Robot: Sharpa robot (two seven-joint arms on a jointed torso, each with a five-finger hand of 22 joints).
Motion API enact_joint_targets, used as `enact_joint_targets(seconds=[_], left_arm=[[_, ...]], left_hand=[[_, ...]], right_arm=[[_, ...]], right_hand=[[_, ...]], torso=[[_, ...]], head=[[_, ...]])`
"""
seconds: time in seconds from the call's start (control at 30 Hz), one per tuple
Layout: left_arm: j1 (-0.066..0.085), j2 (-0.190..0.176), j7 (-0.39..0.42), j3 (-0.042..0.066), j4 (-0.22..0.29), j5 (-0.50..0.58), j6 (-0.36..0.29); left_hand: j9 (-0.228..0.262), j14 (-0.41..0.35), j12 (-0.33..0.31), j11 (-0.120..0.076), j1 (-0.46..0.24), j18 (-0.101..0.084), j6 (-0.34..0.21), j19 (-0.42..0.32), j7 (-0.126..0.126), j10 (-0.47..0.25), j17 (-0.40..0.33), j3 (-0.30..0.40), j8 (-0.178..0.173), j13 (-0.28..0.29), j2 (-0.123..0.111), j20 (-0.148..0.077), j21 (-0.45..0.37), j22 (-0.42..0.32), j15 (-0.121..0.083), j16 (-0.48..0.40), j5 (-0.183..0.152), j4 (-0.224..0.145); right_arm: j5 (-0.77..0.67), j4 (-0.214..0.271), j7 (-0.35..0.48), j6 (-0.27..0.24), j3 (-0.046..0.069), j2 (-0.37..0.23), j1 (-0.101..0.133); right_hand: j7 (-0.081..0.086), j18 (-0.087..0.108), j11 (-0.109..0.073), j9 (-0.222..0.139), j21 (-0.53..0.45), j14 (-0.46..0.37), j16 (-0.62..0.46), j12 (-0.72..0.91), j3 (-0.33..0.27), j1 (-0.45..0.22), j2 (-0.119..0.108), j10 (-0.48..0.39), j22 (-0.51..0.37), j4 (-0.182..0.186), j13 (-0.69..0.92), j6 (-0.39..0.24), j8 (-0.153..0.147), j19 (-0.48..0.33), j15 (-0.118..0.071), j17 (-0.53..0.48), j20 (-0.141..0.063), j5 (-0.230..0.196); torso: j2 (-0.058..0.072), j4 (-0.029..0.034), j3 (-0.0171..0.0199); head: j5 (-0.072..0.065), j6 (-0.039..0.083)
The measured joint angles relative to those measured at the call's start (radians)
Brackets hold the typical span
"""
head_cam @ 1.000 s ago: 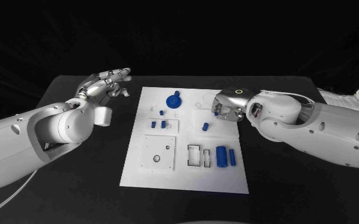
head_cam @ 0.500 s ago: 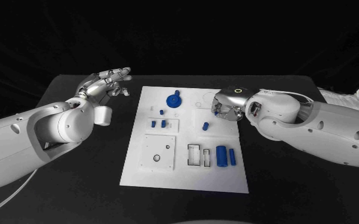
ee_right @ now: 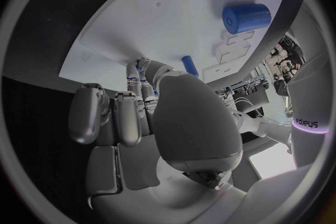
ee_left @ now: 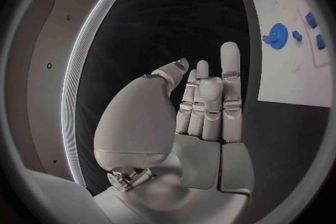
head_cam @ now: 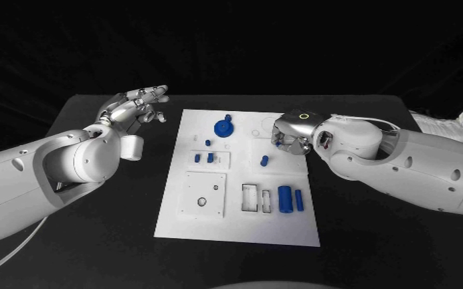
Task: Assemble the parts on the task board
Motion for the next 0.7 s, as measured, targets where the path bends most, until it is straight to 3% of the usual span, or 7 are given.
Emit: enact_joint_targets(seconds=[0.7], left_arm=[[0.000, -0.002, -0.010, 0.000, 0.000, -0.003, -0.004]], left_hand=[[0.000, -0.003, 0.009, 0.004, 0.003, 0.000, -0.007, 0.000, 0.007, -0.011, -0.010, -0.003, 0.000, 0.004, 0.003, 0.000, -0.004, -0.002, 0.003, 0.000, 0.000, -0.003]], right_arm=[[-0.028, 0.000, -0.023, 0.015, 0.004, 0.011, -0.006]], right_hand=[[0.000, 0.000, 0.002, 0.002, 0.000, 0.000, 0.000, 0.001, 0.031, -0.021, -0.013, 0.002, -0.001, -0.031, -0.009, 0.001, -0.001, 0.004, 0.000, 0.000, -0.004, -0.005]], torso=[[-0.001, 0.0002, -0.0010]], head=[[-0.003, -0.004]])
